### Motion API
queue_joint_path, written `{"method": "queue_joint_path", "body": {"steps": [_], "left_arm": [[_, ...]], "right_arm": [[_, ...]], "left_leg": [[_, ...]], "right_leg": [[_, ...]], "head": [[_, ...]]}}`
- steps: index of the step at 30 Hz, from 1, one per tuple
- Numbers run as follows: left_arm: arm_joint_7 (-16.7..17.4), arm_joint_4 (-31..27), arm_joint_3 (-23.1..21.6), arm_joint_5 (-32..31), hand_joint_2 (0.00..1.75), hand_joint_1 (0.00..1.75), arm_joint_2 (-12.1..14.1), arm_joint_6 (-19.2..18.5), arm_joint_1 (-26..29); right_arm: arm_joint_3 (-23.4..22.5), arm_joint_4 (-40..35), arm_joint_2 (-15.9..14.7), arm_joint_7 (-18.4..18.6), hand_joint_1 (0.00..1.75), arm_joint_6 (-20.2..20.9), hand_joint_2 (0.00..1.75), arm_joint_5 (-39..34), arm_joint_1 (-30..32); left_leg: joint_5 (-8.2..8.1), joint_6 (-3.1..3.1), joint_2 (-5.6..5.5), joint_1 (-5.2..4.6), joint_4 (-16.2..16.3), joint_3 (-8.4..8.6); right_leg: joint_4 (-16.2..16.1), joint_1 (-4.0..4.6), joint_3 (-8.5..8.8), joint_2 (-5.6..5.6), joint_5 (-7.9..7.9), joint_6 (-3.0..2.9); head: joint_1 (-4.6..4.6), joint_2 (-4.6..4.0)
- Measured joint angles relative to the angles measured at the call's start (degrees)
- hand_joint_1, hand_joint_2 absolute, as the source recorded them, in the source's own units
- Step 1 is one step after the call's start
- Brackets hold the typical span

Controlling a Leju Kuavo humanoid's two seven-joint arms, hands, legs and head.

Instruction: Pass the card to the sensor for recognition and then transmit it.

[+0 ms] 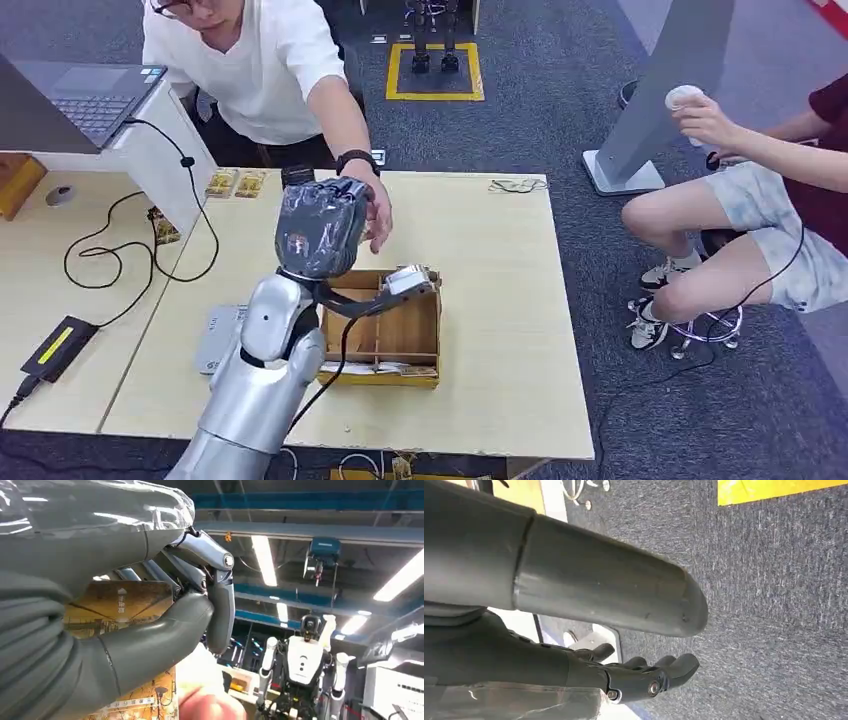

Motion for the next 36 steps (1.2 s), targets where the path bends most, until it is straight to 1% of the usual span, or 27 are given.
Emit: {"method": "queue_joint_path", "body": {"steps": [3, 7, 11, 12, 13, 26, 28, 32, 36], "left_arm": [[0.07, 0.75, 0.17, -0.02, 1.75, 1.75, -0.46, -0.17, -0.41], [0.98, 1.79, 0.26, 0.02, 1.75, 1.75, -1.09, -0.17, -0.48], [0.98, 2.52, 0.37, 0.02, 1.75, 1.75, -1.51, -0.15, -0.50], [0.98, 2.67, 0.39, 0.02, 1.75, 0.23, -1.53, -0.13, -0.50], [0.98, 2.82, 0.39, 0.02, 1.75, 0.00, -1.53, -0.13, -0.51], [0.51, 2.32, 0.44, 0.09, 1.75, 0.00, -1.84, 0.20, -0.35], [-0.37, 1.38, 0.41, 0.20, 1.75, 0.00, -1.81, 0.39, 0.03], [-0.70, 0.11, 0.42, 0.50, 1.75, 0.00, -1.81, 0.55, 0.33], [-2.97, -2.31, 0.41, 3.87, 1.75, 0.00, -1.47, 0.59, 1.19]], "right_arm": [[0.37, 0.02, -0.04, 0.07, 0.00, 0.00, 0.00, 0.00, 0.15], [0.83, 0.02, -0.04, 0.20, 0.00, 0.00, 0.00, 0.00, 0.23], [1.16, 0.02, -0.04, 0.55, 0.00, -0.02, 0.00, 0.00, 0.33], [1.20, 0.02, -0.04, 0.55, 0.00, -0.02, 0.00, 0.00, 0.38], [1.22, 0.02, -0.04, 0.57, 0.00, -0.02, 0.00, 0.00, 0.44], [1.29, -0.09, -0.09, -0.04, 0.00, 0.24, 0.00, 0.00, 0.56], [1.31, -0.09, -0.11, -0.15, 0.00, 0.17, 0.00, 0.00, 0.57], [1.35, -0.07, -0.15, -0.24, 0.00, 0.15, 0.00, 0.00, 0.55], [1.36, 0.20, -0.50, -0.24, 0.00, 0.15, 0.00, 0.00, 0.53]], "left_leg": [[0.00, 0.00, -0.01, 0.00, 0.00, -0.01], [-0.01, 0.00, 0.00, 0.00, 0.00, -0.01], [-0.01, 0.00, 0.00, 0.00, 0.00, -0.01], [-0.01, 0.00, 0.00, 0.00, 0.00, -0.01], [-0.01, 0.00, 0.00, 0.00, 0.00, -0.01], [0.00, 0.00, 0.00, 0.00, 0.00, -0.02], [0.00, 0.00, 0.00, 0.00, 0.00, -0.02], [-0.01, 0.00, -0.01, 0.00, 0.00, -0.03], [-0.01, 0.00, -0.01, 0.00, 0.00, -0.03]], "right_leg": [[0.00, 0.00, 0.00, -0.01, 0.00, 0.00], [0.00, 0.00, -0.01, 0.00, 0.00, 0.00], [0.00, 0.00, -0.01, 0.00, 0.00, 0.00], [0.00, 0.00, -0.01, 0.00, 0.00, 0.00], [0.00, 0.00, -0.01, 0.00, 0.00, 0.00], [0.00, 0.00, 0.01, 0.00, 0.00, 0.00], [0.00, 0.00, 0.01, 0.00, 0.00, 0.00], [0.00, 0.00, 0.01, -0.01, 0.00, 0.00], [0.00, 0.00, 0.00, -0.01, 0.00, 0.00]], "head": [[0.00, 0.00], [-0.02, 0.00], [-0.02, 0.00], [-0.02, 0.00], [-0.02, 0.00], [-0.02, 0.00], [-0.02, 0.00], [-0.02, 0.00], [-0.02, 0.00]]}}
